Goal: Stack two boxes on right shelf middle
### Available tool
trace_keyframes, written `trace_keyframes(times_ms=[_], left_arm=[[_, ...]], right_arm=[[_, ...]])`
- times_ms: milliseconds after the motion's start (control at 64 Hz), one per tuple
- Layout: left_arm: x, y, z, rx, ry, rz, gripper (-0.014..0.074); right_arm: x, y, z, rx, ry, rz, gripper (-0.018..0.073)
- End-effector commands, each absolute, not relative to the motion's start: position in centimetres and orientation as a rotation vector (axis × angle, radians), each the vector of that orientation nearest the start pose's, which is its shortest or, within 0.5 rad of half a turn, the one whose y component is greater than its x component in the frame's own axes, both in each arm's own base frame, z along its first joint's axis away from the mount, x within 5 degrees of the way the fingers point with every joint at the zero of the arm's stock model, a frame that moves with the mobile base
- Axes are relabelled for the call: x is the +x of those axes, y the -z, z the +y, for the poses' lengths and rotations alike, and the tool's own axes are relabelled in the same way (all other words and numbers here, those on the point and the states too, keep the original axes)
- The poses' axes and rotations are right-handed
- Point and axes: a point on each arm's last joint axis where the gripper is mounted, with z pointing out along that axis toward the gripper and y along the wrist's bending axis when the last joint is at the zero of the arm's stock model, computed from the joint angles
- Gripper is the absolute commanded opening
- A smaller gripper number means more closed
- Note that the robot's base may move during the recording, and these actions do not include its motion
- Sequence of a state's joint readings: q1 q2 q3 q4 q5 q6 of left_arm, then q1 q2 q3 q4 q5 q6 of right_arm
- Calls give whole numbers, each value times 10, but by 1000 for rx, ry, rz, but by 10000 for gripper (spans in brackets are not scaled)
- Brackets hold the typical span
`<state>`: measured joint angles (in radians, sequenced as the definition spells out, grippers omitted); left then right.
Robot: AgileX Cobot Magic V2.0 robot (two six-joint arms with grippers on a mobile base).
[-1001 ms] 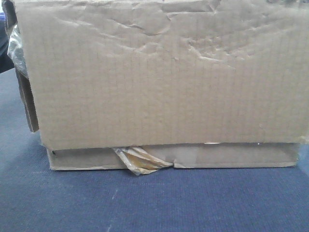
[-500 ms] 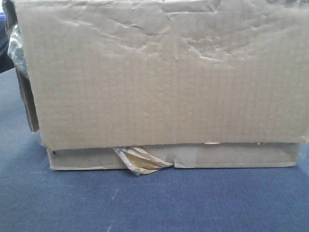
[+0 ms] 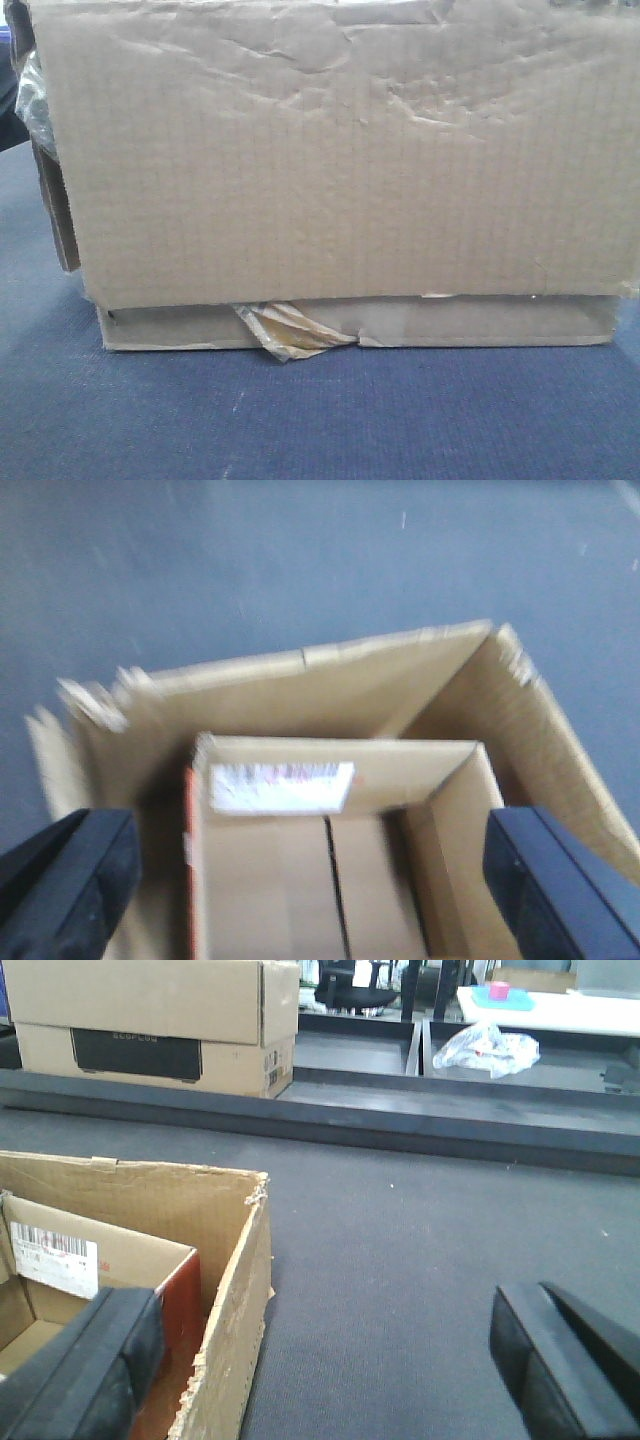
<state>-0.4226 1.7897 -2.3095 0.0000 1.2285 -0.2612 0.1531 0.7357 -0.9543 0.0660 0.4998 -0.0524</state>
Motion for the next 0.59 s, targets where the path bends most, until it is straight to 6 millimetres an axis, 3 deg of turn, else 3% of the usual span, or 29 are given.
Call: trace_keyframes(times_ms=[0,125,250,406,578], left_arm=[[318,-520,-136,182,317,2129,600],[307,-534,-117,175,258,2080,600],[305,-532,-97,135,209,2098,600],[307,-508,-80,87,166,2205,600],[313,-472,-88,118,166,2338,600]], right_arm=[[142,-430,25,-157,-139,1767,570],[157,-443,32,-188,-157,1808,570],[180,-452,42,-231,-179,1882,570],[212,-451,55,-282,-187,2041,570],[245,-439,65,-313,-180,2203,570]])
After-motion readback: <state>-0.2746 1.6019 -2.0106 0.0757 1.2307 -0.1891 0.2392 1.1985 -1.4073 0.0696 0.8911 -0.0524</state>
